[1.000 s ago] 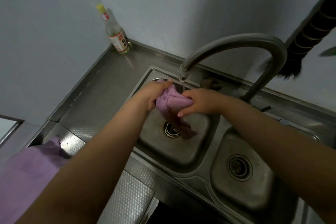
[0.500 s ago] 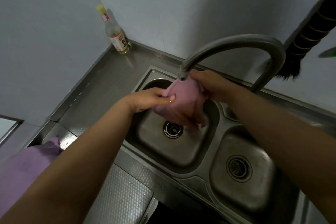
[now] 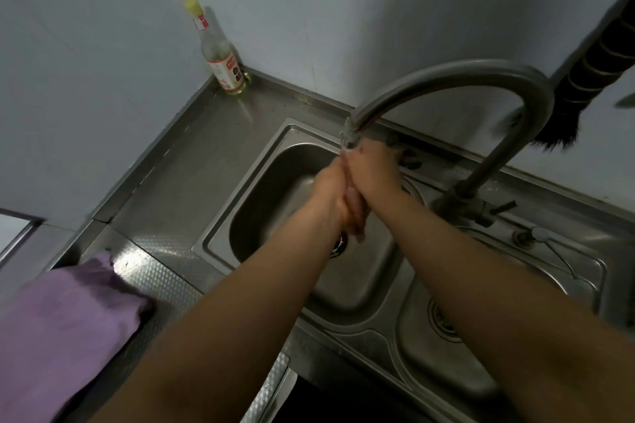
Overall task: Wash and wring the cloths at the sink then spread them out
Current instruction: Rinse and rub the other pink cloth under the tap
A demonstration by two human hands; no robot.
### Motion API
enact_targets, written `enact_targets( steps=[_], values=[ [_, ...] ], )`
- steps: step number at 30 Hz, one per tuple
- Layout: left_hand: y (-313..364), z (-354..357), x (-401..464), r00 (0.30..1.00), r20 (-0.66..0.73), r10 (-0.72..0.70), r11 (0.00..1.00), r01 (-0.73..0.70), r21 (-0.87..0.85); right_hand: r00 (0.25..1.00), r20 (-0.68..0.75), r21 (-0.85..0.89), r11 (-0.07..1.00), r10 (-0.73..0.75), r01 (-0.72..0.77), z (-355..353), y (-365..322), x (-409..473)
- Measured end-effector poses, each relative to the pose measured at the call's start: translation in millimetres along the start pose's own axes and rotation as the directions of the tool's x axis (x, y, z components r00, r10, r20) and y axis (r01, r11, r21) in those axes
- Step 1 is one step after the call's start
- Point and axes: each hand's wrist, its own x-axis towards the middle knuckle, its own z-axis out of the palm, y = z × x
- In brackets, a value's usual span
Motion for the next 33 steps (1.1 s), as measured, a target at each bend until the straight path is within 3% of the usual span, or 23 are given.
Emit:
enact_targets(
  steps=[1, 3, 5, 8, 10, 13, 18, 21, 24, 27, 28, 30, 31, 33],
  values=[
    [3, -4, 2, 0.999, -0.027, -0.032, 0.999, 0.031, -0.031, 1.000, 0.002, 0.004, 1.000, -0.014, 0.014, 3, -1, -3],
    [14, -14, 13, 0.995, -0.094, 0.042, 0.997, -0.048, -0.060, 0.997, 0.051, 0.079, 0.995, -0.057, 0.053, 12, -8, -21],
    [15, -13, 12, 0.992, -0.076, 0.104, 0.992, -0.109, -0.063, 0.996, 0.074, 0.061, 0.997, -0.047, 0.043, 14, -7, -23],
    [6, 3, -2, 0.999, -0.035, 0.036, 0.997, -0.038, -0.063, 0.993, 0.065, 0.153, 0.982, 0.098, -0.108, 5, 0, 5],
    [13, -2, 5, 0.997, -0.044, 0.070, 0.991, -0.075, -0.109, 0.997, 0.035, 0.181, 0.981, 0.067, -0.072, 13, -6, 0],
    [20, -10, 10, 0.987, -0.084, 0.138, 0.990, -0.141, -0.032, 1.000, 0.021, 0.151, 0.988, 0.013, -0.016, 18, -14, -14],
    [15, -3, 4, 0.994, -0.047, 0.098, 0.990, -0.102, -0.096, 0.992, 0.002, 0.261, 0.958, 0.123, -0.120, 8, -16, -6],
    [20, -10, 2, 0.995, -0.024, 0.092, 0.994, -0.093, -0.054, 0.998, 0.019, 0.142, 0.988, 0.054, -0.056, 14, -18, -18],
    [12, -7, -13, 0.986, 0.155, -0.056, 0.998, 0.059, -0.011, 0.990, 0.099, 0.134, 0.984, 0.104, -0.117, -4, 4, 8],
    [18, -28, -10, 0.959, 0.278, -0.053, 0.998, 0.045, 0.037, 0.958, 0.135, 0.359, 0.889, 0.251, -0.284, -16, 23, 29],
    [22, -36, -7, 0.962, 0.272, -0.019, 0.999, 0.008, 0.041, 0.928, 0.172, 0.483, 0.793, 0.330, -0.371, -17, 26, 31],
    [27, -46, -2, 0.974, 0.226, 0.025, 1.000, -0.024, -0.007, 0.885, 0.308, 0.638, 0.615, 0.349, -0.464, -24, 25, 28],
    [27, -47, 3, 0.987, 0.157, 0.035, 0.999, -0.029, -0.039, 0.880, 0.364, 0.636, 0.609, 0.306, -0.474, -28, 22, 22],
    [28, -43, 8, 0.999, 0.028, 0.033, 0.994, -0.030, -0.107, 0.870, 0.463, 0.562, 0.702, 0.172, -0.438, -25, 9, 2]
  ],
)
